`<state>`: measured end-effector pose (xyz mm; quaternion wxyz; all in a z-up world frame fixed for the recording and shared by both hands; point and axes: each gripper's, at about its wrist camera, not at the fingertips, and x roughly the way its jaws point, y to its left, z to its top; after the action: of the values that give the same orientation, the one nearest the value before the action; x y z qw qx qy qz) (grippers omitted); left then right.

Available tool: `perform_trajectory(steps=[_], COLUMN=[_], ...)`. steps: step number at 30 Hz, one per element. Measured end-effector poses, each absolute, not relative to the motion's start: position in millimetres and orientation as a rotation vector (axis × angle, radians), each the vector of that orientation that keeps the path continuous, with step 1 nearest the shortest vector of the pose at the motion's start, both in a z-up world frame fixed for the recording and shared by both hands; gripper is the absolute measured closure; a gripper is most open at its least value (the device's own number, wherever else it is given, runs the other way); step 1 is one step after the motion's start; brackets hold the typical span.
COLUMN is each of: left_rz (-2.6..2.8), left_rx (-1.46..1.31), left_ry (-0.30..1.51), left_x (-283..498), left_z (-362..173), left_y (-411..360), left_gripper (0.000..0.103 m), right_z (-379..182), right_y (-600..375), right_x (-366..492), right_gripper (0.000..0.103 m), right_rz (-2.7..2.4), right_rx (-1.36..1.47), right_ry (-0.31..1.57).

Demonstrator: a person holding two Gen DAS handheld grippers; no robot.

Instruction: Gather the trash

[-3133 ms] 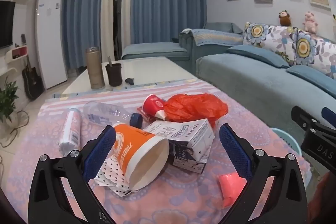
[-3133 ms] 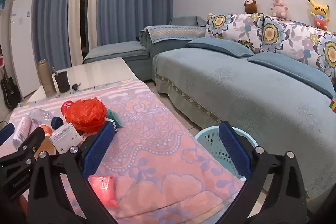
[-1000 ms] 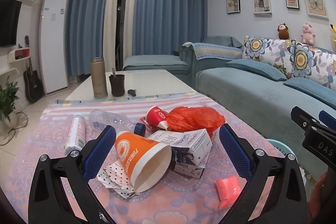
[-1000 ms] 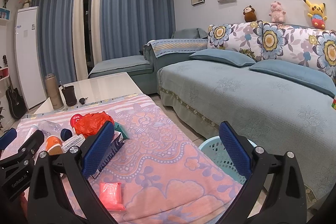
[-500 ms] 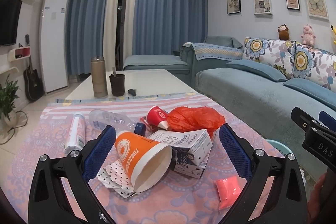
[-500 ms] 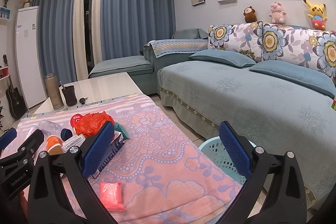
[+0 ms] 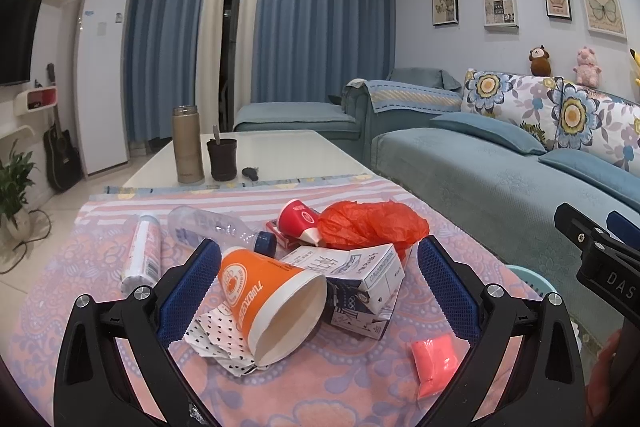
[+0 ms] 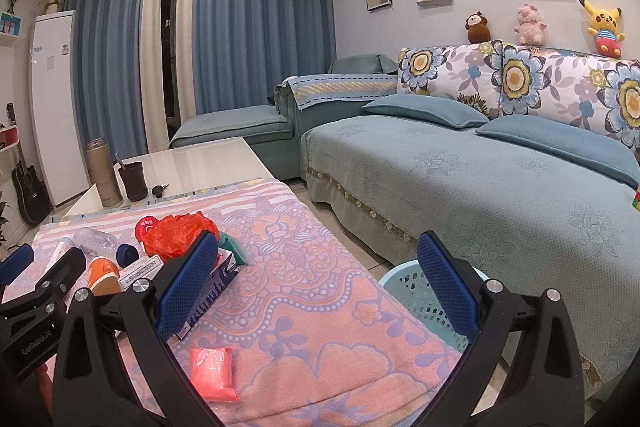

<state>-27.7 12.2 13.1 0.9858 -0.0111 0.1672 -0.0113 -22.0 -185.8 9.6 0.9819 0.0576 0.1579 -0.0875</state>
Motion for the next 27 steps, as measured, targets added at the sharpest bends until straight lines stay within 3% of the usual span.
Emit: perform_trajectory(steps=[7,9,11,16,19,27], left_rz=[-0.004,0.010,0.011,0.009,0.026,0.018], left_rx=[-0.041,-0.037,-0.049,-0.046,0.003,0.064], left_ry=[0.356,0.379,0.428,0.601,0.662,0.716], left_x=[-29.9,-31.9,-29.0,-0.9,14.1,33.5], left_z=[9.8,4.7,-3.1,-23.0,-36.2,-51.2], left_y=[28.0,36.9,47.0,61.2,57.1,50.7], left_gripper=[0.008,0.008,0.008,0.008,0.019,0.025], right_z=[8.1,4.5,-1.3,-22.2,-37.2,-62.3], right_y=[-184.8,-183.1,-178.4,-166.9,-157.9,-146.7], right_x=[-18.7,-16.2,-13.6,-7.4,-2.3,9.5], right_gripper=[0.008,0.013,0.024,0.030,0.034,0.034], right_rz=[-0.104,-0.045,0.017,0.188,0.254,0.327], right_rx=[0.093,0.073,0.036,0.044,0.054,0.065], right_ry=[0.345,0.364,0.393,0.496,0.567,0.693])
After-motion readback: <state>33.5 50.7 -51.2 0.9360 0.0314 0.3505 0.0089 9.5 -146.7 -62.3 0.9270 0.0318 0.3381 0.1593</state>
